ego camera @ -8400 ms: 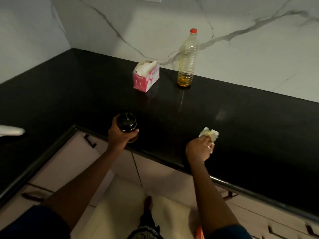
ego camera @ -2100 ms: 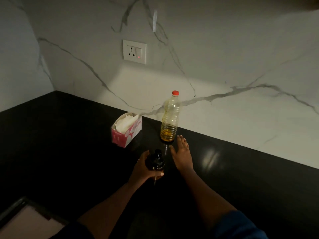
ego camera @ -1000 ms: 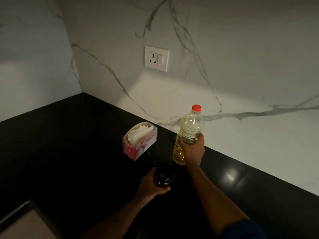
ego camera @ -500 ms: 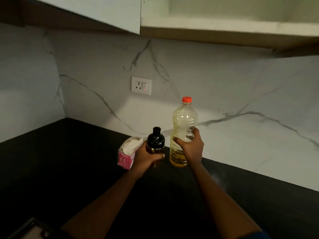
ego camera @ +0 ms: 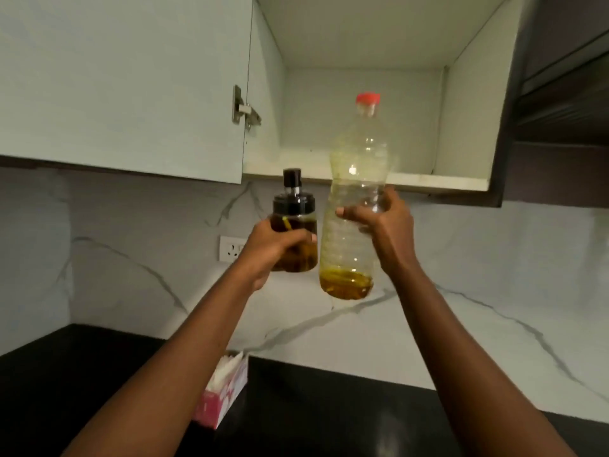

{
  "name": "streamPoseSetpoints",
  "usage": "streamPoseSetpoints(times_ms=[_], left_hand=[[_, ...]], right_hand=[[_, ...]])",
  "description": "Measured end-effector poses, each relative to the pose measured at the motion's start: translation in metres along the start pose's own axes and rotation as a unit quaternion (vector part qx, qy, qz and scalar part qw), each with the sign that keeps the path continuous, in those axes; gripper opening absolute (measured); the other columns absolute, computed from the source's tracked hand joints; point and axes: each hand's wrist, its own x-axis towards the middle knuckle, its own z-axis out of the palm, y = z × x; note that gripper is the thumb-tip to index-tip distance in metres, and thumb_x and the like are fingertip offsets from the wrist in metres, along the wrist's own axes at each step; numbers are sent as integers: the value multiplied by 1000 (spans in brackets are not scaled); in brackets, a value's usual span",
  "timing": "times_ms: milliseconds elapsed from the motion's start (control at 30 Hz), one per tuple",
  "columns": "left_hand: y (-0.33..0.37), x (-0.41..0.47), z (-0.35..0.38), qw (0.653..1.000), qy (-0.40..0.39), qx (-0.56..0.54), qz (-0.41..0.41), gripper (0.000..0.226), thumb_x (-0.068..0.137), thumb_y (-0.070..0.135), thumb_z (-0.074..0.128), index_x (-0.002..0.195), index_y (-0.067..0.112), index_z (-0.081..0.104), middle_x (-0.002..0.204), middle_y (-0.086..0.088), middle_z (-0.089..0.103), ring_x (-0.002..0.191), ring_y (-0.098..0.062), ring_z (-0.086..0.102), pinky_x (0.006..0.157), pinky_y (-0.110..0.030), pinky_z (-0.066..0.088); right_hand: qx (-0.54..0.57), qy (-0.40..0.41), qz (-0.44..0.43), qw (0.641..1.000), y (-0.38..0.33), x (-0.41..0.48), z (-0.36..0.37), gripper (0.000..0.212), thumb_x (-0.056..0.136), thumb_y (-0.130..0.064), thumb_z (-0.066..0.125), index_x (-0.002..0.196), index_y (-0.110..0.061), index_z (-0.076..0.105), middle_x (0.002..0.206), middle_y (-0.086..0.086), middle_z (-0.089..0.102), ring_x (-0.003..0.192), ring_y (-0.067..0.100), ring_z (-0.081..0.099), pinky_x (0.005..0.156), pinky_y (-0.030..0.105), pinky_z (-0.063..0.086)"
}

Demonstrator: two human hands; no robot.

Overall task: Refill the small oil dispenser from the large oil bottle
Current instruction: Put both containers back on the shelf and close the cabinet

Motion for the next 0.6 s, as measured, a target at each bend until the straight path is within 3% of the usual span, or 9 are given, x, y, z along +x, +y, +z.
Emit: streamPoseSetpoints(times_ms=[100, 200, 300, 433, 600], left_hand=[[55, 24, 8, 999, -14, -11, 37, 39, 72, 19, 73, 107, 23, 57, 104, -3, 64, 99, -20, 59, 86, -42, 51], [104, 56, 17, 998, -19, -10, 62, 35, 72, 20, 73, 103, 22, 57, 104, -5, 64, 98, -23, 61, 80, -41, 54], [139, 92, 27, 998, -24, 10, 54, 28, 73, 21, 72, 96, 23, 56, 101, -5, 64, 96, -25, 60, 81, -46, 53], [148, 139, 47, 999, 9, 32, 18, 38, 71, 19, 74, 104, 16, 55, 107, -7, 58, 104, -30, 51, 93, -60, 40], [126, 187, 70, 998, 34, 48, -15, 41, 71, 18, 74, 104, 14, 50, 112, -10, 55, 110, -31, 49, 98, -55, 36]], right_hand=[[27, 9, -2, 1000, -43, 41, -19, 76, 48, -41, 79, 115, -14, 54, 109, 8, 63, 92, 26, 65, 75, 40, 57], [60, 12, 0, 998, -79, 82, -41, 61, 51, -33, 80, 105, -15, 59, 102, 9, 67, 84, 29, 67, 68, 38, 56], [73, 17, 3, 997, -100, 124, -61, 57, 59, -27, 78, 111, -14, 58, 102, 10, 65, 86, 29, 65, 71, 37, 55], [67, 36, 18, 997, -97, 174, -73, 60, 59, -27, 79, 112, -9, 56, 103, 11, 63, 86, 30, 63, 68, 35, 53], [8, 76, 26, 997, -59, 217, -70, 55, 61, -26, 80, 107, -15, 52, 103, 8, 59, 85, 27, 59, 71, 35, 50]])
